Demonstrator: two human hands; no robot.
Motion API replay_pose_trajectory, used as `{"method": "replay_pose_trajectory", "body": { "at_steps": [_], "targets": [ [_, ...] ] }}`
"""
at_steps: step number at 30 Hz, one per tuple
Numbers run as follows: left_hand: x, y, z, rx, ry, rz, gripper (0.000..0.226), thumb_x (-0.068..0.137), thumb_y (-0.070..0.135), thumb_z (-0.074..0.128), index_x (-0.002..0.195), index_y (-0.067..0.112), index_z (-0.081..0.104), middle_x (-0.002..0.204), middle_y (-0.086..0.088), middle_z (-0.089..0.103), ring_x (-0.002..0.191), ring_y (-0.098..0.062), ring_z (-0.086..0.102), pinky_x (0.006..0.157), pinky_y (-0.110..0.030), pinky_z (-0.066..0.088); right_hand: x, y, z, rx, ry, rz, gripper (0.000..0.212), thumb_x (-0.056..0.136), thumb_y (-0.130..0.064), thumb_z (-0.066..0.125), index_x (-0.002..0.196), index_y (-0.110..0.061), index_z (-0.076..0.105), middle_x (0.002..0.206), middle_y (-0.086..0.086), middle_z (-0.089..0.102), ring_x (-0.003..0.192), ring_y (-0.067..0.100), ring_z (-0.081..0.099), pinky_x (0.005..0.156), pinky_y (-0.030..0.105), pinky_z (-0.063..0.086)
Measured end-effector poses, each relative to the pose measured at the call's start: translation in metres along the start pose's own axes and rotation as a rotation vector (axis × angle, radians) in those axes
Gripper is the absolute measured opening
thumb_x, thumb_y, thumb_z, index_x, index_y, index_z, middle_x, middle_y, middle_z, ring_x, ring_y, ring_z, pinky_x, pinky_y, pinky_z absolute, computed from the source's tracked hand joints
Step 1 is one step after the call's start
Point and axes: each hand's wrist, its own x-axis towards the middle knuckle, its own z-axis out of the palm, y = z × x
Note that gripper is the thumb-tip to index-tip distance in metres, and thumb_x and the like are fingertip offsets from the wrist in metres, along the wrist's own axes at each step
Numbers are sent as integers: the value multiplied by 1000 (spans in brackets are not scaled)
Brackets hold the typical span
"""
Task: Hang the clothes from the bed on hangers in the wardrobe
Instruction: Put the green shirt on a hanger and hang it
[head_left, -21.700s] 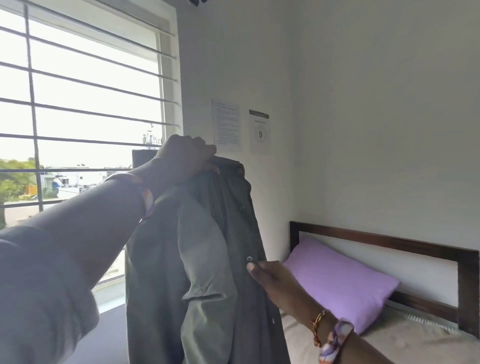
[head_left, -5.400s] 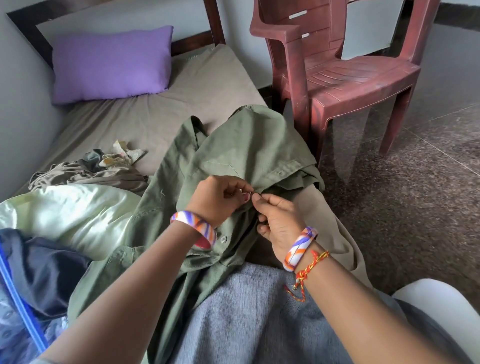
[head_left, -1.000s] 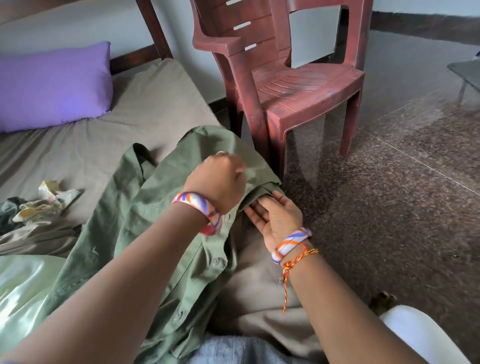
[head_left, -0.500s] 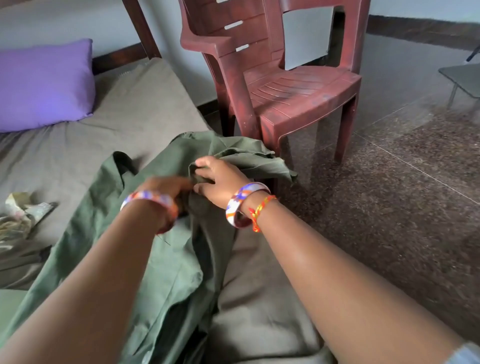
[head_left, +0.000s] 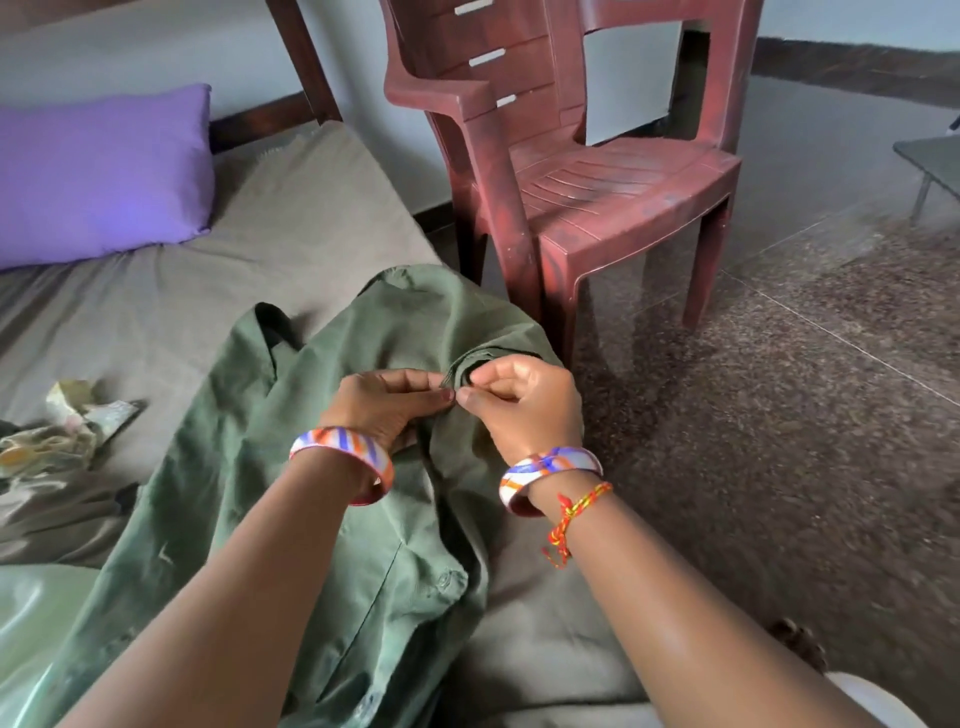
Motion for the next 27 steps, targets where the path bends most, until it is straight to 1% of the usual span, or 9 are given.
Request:
{"method": "replay_pose_trajectory", "body": {
  "at_steps": [2,4,6,8,10,13,16,22,27],
  "targets": [
    [-2,3,2,-9,26,90,19,79,-2,66,68,13,68,60,1,67,66,-16,61,73,-30,53,-5,1,-5,21,87,10,23,73,-3,75,64,-20,62,52,-10,59,47,1,56,55,21,51],
    [-6,9,3,-35,58,177,17,83,-1,63,72,11,65,60,1,65,63,-13,59,64,-23,53,-10,0,-9,38,104,29,29,74,-4,74,60,-27,62,54,-8,62,55,10,61,63,39,58],
    [-14,15,6,110,36,312,15,84,2,63,74,12,64,65,0,63,62,-8,57,62,-17,49,-15,-4,-10,63,93,35,29,75,-6,74,61,-30,65,59,-7,65,61,14,64,69,45,58],
    [-24,21,12,350,-31,440,14,84,7,65,74,16,63,65,4,61,53,4,53,57,-8,45,-17,-9,-10,81,102,34,23,75,-9,75,63,-28,68,63,-5,68,66,15,67,71,44,58],
    [-30,23,17,489,-47,496,15,83,9,67,72,18,62,63,8,60,49,6,52,53,-6,43,-19,-14,-10,111,112,43,17,74,-11,76,67,-25,70,66,-2,69,69,17,68,74,43,58],
    [-31,23,18,440,-40,521,22,81,0,67,72,20,61,64,6,62,50,6,54,57,-11,47,-24,-18,-15,229,121,113,26,75,-5,75,62,-25,67,62,0,65,61,16,61,66,36,57],
    [-33,20,17,316,-60,464,25,79,-5,67,71,19,62,62,9,65,55,5,60,62,-10,52,-35,-22,-22,421,58,183,23,79,5,68,68,-15,63,65,8,60,61,15,58,55,24,54],
    [-38,13,19,378,-15,494,24,78,-2,69,75,21,66,70,8,68,58,6,61,67,-12,53,-43,-13,-22,414,15,90,25,79,9,66,75,-15,68,72,6,66,69,15,62,70,24,56],
    [-39,10,20,591,78,616,21,79,3,68,76,24,67,72,12,64,60,7,57,64,-3,44,-45,-13,-19,472,64,70,24,75,8,70,71,-16,69,66,1,66,61,9,62,61,21,53]
  ]
}}
